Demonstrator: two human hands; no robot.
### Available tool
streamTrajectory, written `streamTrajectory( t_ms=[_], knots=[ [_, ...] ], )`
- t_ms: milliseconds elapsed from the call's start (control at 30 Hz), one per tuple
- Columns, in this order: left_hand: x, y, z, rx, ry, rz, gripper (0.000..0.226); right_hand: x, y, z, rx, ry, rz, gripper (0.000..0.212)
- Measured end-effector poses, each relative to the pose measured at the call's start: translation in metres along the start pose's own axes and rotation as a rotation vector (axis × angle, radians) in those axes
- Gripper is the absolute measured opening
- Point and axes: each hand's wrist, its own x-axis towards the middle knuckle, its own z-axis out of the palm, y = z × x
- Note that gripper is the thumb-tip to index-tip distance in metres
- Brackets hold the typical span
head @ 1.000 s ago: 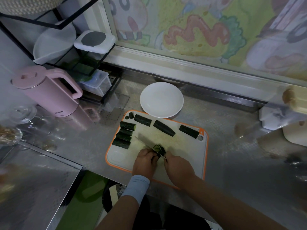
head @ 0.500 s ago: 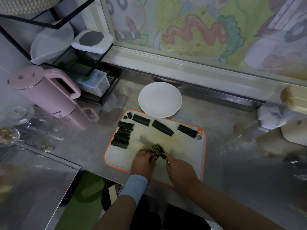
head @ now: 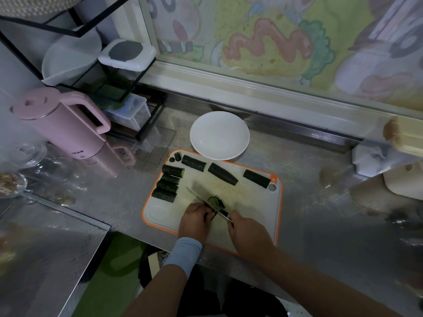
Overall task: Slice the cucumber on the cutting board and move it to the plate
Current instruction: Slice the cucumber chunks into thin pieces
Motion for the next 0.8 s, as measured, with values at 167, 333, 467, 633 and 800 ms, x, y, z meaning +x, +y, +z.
streamTrajectory(
  t_ms=[167, 333, 467, 633, 800],
  knots=[
    [-0.001, 0.001, -0.001, -0.006, 0.009, -0.001, 0.006, -0.003, 0.004, 0.003, -0.012, -0.014, 0.005, 0.025],
    [-0.003, -0.001, 0.003, -0.014, 0.039, 0.043, 0.005, 0.009, -0.001, 0.015, -0.005, -0.010, -0.004, 0.029],
    [-0.002, 0.000, 0.002, -0.011, 0.023, 0.012, 0.003, 0.024, -0.007, 0.016, 0.007, -0.021, 0.000, 0.028],
    [-0.001, 0.003, -0.003, -0.004, -0.024, -0.032, 0.010, 0.012, -0.005, 0.010, 0.001, 0.004, -0.018, 0.028],
    [-0.001, 0.004, -0.004, -0.003, -0.011, -0.022, 0.012, -0.007, 0.001, 0.002, 0.011, -0.012, 0.028, 0.024]
  ],
)
